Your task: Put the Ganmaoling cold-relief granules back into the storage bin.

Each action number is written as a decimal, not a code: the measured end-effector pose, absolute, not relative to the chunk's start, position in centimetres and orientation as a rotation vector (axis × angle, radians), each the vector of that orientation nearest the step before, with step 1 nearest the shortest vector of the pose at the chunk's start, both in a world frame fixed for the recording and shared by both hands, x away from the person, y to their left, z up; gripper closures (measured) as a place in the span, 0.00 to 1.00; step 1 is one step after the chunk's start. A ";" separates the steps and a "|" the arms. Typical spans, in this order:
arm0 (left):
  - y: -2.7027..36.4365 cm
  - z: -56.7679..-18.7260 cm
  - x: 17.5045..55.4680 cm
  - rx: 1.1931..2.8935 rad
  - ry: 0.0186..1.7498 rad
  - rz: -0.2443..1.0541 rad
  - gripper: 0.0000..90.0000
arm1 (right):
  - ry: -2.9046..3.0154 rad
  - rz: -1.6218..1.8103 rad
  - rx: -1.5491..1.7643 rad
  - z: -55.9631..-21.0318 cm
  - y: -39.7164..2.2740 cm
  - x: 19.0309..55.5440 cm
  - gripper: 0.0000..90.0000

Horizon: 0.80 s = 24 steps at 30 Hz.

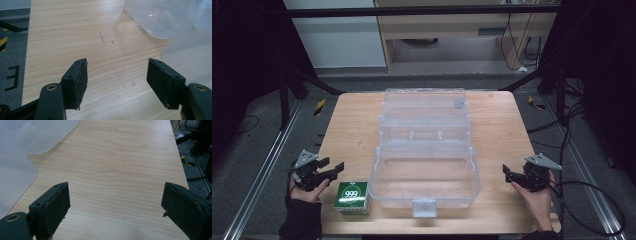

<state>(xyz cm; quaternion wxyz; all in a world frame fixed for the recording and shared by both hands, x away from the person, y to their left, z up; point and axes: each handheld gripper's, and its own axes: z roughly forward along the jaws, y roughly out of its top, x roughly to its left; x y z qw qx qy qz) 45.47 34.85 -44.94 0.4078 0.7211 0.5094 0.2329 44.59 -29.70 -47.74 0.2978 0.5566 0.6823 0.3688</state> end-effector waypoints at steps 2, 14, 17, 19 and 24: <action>34.7 -44.6 45.4 1.824 1.255 0.578 0.35 | 1.818 0.981 1.472 -47.7 -29.6 44.4 0.10; 34.4 -43.0 45.4 1.999 1.092 0.539 0.28 | 1.823 0.978 1.415 -47.7 -29.4 43.5 0.10; 34.6 -42.2 45.3 2.030 1.050 0.509 0.26 | 1.831 0.970 1.404 -47.7 -29.2 43.6 0.10; 34.8 -41.7 45.2 2.049 1.023 0.488 0.25 | 1.839 0.965 1.394 -47.8 -29.2 43.6 0.10; 34.9 -40.6 44.9 2.101 0.950 0.459 0.22 | 1.851 0.967 1.375 -47.8 -29.1 43.6 0.10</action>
